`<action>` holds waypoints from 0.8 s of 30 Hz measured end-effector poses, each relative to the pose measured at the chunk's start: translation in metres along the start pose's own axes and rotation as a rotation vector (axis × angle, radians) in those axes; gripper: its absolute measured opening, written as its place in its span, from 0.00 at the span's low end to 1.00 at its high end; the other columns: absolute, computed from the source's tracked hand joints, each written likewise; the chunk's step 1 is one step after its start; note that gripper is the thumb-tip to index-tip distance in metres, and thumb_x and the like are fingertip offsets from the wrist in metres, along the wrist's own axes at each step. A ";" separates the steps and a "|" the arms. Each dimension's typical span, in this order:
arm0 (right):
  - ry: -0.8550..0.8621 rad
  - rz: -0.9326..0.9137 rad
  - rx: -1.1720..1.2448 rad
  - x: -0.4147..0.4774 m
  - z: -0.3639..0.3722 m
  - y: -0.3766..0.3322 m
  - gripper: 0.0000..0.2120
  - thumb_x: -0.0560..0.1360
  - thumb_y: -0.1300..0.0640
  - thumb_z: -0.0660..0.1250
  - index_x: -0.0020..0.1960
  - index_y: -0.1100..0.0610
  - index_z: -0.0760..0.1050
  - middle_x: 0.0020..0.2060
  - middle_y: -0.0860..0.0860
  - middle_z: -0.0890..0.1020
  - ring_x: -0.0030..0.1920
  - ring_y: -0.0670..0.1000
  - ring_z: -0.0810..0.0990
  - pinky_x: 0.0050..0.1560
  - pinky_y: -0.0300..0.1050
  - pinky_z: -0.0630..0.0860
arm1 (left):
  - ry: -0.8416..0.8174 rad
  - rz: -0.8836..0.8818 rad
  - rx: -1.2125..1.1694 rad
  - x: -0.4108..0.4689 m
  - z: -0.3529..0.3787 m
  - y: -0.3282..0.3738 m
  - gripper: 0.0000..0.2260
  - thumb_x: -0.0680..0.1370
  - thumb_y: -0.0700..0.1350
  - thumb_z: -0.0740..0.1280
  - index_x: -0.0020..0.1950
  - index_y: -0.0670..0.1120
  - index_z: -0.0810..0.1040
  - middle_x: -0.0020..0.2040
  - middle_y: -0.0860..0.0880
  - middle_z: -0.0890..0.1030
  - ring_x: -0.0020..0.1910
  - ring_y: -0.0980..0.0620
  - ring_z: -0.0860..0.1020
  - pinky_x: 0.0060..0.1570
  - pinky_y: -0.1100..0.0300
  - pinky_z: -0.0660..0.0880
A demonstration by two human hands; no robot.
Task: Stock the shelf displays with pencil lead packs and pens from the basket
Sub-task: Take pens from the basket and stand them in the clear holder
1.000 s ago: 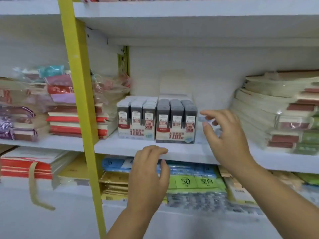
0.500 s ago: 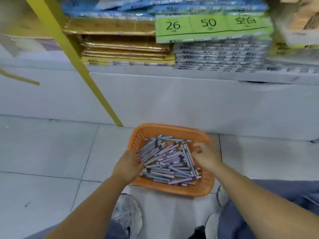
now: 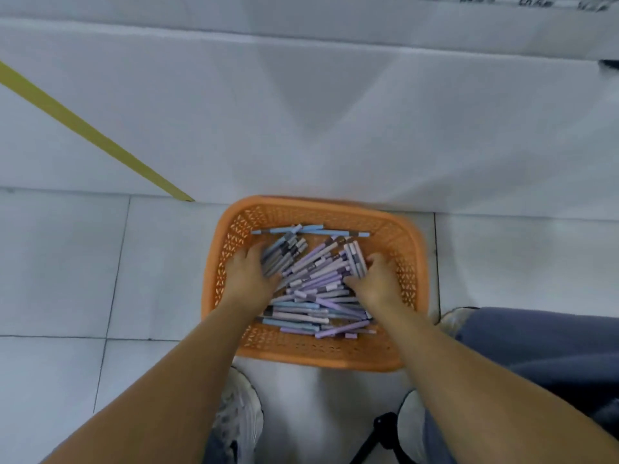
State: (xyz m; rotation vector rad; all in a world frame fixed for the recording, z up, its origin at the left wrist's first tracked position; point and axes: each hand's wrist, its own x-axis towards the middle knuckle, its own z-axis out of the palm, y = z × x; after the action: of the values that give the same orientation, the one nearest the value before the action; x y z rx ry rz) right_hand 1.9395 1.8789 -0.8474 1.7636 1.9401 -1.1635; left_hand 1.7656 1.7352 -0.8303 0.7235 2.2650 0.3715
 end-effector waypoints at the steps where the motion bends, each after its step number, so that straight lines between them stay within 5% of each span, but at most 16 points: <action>1: 0.003 -0.014 0.004 0.002 0.001 -0.001 0.24 0.73 0.54 0.73 0.64 0.59 0.69 0.58 0.59 0.74 0.53 0.59 0.78 0.52 0.52 0.76 | -0.003 -0.019 0.019 0.003 0.001 0.002 0.30 0.77 0.46 0.72 0.76 0.44 0.67 0.71 0.37 0.70 0.69 0.36 0.69 0.71 0.46 0.66; 4: -0.039 -0.066 -0.005 0.006 -0.003 -0.002 0.17 0.74 0.54 0.72 0.58 0.58 0.72 0.52 0.57 0.79 0.49 0.57 0.79 0.48 0.50 0.76 | -0.015 -0.066 0.054 0.010 0.005 0.006 0.28 0.76 0.48 0.73 0.74 0.45 0.68 0.69 0.38 0.70 0.67 0.37 0.69 0.69 0.46 0.67; 8: -0.096 -0.095 0.007 0.010 -0.009 -0.005 0.21 0.74 0.53 0.72 0.63 0.59 0.72 0.53 0.52 0.77 0.51 0.55 0.77 0.43 0.44 0.70 | -0.009 -0.075 0.115 0.016 0.009 0.006 0.28 0.77 0.48 0.73 0.73 0.43 0.67 0.70 0.39 0.68 0.67 0.38 0.70 0.69 0.46 0.68; 12: -0.070 -0.110 0.114 0.011 -0.007 0.005 0.10 0.76 0.56 0.71 0.52 0.52 0.70 0.42 0.47 0.74 0.38 0.44 0.72 0.43 0.43 0.70 | -0.012 -0.075 0.048 0.019 0.010 0.008 0.28 0.76 0.47 0.74 0.73 0.45 0.68 0.70 0.41 0.68 0.65 0.39 0.73 0.67 0.48 0.70; 18: -0.114 -0.093 0.275 0.008 -0.007 0.000 0.11 0.80 0.58 0.64 0.62 0.52 0.73 0.44 0.48 0.79 0.43 0.50 0.78 0.42 0.47 0.75 | -0.063 -0.049 0.004 0.020 0.007 0.006 0.14 0.76 0.45 0.73 0.61 0.45 0.80 0.55 0.43 0.83 0.51 0.43 0.81 0.47 0.57 0.73; 24: -0.104 -0.023 0.297 0.007 0.000 -0.012 0.14 0.78 0.43 0.65 0.56 0.49 0.66 0.42 0.44 0.75 0.40 0.46 0.75 0.41 0.47 0.73 | -0.086 -0.037 -0.031 0.021 0.009 0.002 0.20 0.78 0.45 0.71 0.70 0.46 0.76 0.67 0.42 0.76 0.61 0.41 0.78 0.57 0.57 0.72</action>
State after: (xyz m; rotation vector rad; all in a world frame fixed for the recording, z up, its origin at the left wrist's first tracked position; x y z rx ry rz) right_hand 1.9273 1.8843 -0.8474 1.7799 1.8067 -1.5878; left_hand 1.7609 1.7499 -0.8470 0.6683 2.1841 0.3509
